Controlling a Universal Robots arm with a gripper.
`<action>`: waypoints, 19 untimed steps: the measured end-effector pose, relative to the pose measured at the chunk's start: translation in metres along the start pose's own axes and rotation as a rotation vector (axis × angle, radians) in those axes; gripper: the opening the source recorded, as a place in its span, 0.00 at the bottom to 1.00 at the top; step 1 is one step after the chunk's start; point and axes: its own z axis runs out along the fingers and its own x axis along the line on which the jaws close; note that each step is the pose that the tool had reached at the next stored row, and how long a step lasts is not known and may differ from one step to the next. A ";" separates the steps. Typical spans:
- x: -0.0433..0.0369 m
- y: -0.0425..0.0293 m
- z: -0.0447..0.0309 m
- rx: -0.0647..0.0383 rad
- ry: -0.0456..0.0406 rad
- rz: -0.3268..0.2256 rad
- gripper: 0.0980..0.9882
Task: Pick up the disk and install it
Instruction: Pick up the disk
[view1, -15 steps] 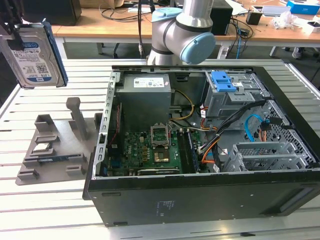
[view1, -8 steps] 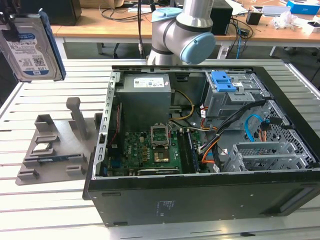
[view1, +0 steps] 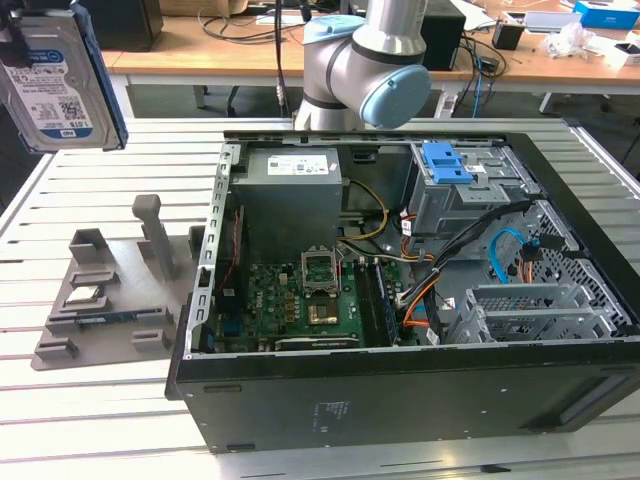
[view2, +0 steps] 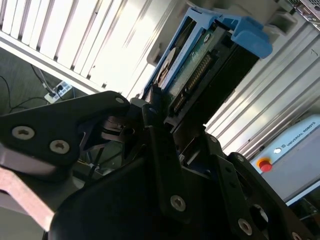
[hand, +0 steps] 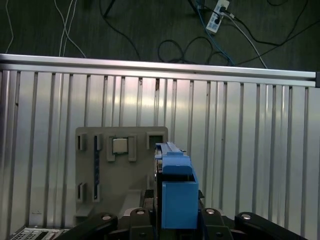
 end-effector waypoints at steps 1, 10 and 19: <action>-0.0001 0.0001 -0.0027 0.000 -0.0001 0.000 0.30; -0.0007 0.0010 -0.0230 0.000 0.0000 0.000 0.30; -0.0012 0.0019 -0.0427 0.000 0.0000 0.000 0.30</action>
